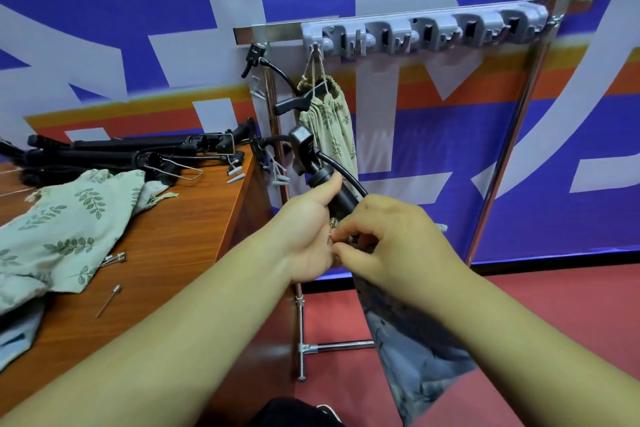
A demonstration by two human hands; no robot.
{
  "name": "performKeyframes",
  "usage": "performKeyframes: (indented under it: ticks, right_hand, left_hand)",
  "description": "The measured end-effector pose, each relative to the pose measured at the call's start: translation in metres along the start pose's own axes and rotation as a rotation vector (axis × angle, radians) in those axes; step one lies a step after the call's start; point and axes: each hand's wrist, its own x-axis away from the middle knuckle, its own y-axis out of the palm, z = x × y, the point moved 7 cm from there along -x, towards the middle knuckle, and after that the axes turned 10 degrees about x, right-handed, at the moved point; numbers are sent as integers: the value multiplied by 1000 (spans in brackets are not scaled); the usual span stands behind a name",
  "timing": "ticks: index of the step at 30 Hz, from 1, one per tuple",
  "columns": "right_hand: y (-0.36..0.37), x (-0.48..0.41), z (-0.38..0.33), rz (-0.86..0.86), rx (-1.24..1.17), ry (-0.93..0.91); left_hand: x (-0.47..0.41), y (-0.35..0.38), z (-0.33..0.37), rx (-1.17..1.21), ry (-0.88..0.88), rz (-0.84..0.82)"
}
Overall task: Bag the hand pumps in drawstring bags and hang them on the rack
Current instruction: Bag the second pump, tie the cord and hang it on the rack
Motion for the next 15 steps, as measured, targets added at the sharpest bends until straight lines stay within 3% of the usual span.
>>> performKeyframes:
  ticks: [8,13,15]
  right_hand:
    - [1,-5,-4,-27,71,-99]
    - [-15,2,28,159,-119,190]
    - [-12,9,39,159,-180,299]
  left_hand:
    - [0,-5,-1,-52,-2,42]
    - [-2,-14,-3,-119,3,141]
    - [-4,-17,-3,-130,12,159]
